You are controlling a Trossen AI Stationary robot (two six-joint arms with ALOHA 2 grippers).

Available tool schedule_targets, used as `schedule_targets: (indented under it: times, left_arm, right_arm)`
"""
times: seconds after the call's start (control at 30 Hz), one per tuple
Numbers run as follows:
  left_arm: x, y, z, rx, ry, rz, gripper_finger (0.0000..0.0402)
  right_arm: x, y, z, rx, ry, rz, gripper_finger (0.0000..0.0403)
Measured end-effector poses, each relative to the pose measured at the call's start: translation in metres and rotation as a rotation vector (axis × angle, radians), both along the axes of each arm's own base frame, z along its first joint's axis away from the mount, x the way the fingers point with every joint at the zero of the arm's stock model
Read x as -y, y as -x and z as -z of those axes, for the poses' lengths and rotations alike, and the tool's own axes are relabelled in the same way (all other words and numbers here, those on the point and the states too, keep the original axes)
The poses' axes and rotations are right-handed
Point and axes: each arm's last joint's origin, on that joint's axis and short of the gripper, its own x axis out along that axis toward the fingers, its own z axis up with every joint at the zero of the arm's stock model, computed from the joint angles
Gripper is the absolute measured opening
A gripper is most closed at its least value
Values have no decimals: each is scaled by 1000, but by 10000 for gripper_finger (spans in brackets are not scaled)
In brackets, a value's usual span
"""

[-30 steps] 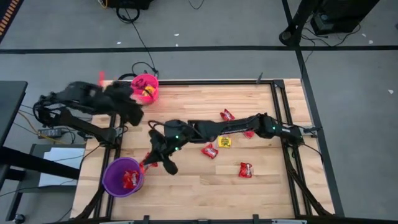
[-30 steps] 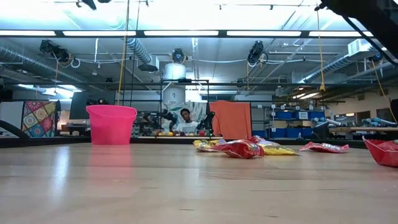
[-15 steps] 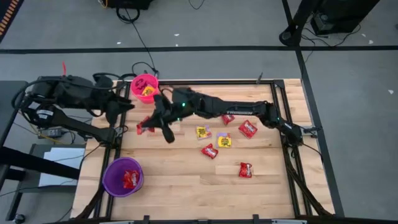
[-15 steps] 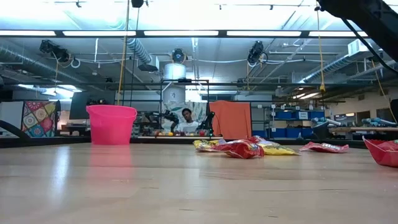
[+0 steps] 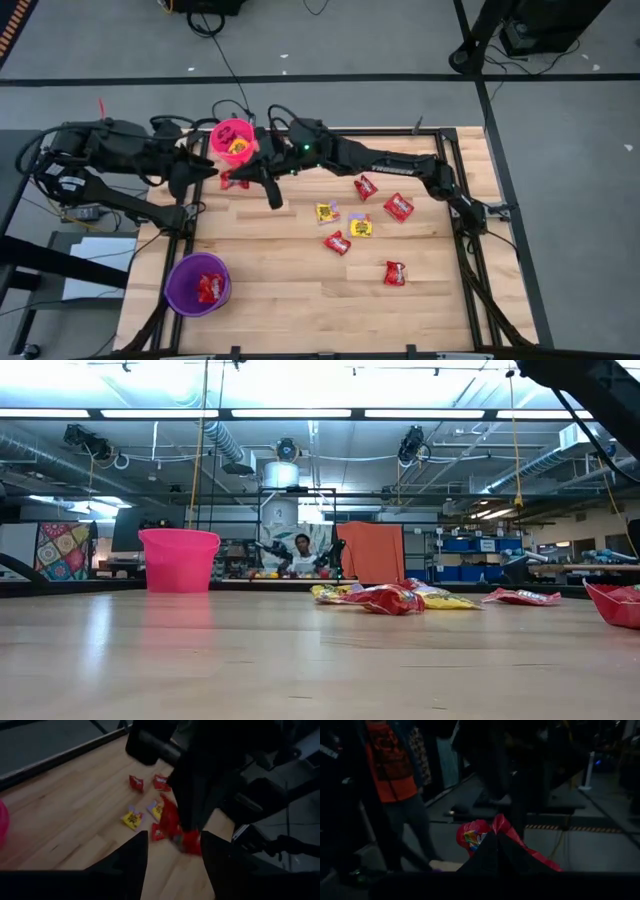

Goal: Sort candy by brand, put in halloween buckets
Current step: Put the red candy into the violet bucket

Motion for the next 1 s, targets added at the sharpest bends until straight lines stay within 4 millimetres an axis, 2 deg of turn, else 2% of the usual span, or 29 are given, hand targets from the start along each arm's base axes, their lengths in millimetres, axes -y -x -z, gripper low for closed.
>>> schedule_targets:
  times: [0.3, 0.67, 0.87, 1.0]
  left_arm:
    - [3, -23, -6, 68, 20, 18, 188]
    - [4, -38, 2, -10, 67, 7, 186]
    - [5, -40, 3, -21, 72, 16, 167]
    - [5, -40, 3, -22, 75, 23, 136]
  right_arm:
    - [3, 4, -9, 47, 32, 30, 2]
    - [2, 4, -12, 80, 29, 18, 2]
    - [2, 4, -12, 86, 27, 15, 2]
    - [2, 4, -13, 95, 28, 7, 2]
